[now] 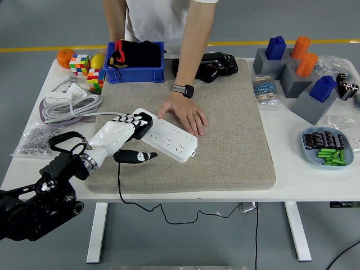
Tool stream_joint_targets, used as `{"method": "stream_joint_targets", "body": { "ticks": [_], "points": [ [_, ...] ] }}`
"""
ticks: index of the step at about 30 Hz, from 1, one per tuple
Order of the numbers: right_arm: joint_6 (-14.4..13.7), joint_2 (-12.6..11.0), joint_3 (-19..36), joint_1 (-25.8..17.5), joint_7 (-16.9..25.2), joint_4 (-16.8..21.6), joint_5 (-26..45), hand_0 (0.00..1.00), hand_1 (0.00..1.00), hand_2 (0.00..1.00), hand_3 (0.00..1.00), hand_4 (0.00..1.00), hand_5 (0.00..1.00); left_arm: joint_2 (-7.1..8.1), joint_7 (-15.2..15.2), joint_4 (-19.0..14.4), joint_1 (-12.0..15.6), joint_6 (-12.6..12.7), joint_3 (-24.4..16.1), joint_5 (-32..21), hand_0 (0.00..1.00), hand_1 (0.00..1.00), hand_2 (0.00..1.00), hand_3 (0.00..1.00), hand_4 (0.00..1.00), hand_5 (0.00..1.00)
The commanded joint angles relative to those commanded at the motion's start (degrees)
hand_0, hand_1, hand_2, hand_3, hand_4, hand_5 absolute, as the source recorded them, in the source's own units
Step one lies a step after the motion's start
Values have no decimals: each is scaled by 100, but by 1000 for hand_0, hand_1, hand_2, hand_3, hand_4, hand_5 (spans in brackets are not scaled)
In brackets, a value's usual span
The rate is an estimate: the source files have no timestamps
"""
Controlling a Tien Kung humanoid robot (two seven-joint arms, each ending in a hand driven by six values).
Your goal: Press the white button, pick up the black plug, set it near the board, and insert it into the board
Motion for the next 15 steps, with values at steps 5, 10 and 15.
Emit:
{"method": "stream_joint_targets", "body": {
  "ticks": [5,10,15],
  "points": [
    [2,2,-3,-4,0,7,2,747,720,700,653,718,400,-56,25,90,-60,-59,76,-47,906,933,852,811,898,710],
    [2,5,0,-22,-1,3,4,747,720,700,653,718,400,-79,25,146,-74,-115,172,-168,906,933,852,811,898,710],
    [3,16,20,-20,-3,2,3,747,720,698,653,718,399,-61,-16,82,-48,-79,69,-179,889,914,843,801,886,702]
  ]
}}
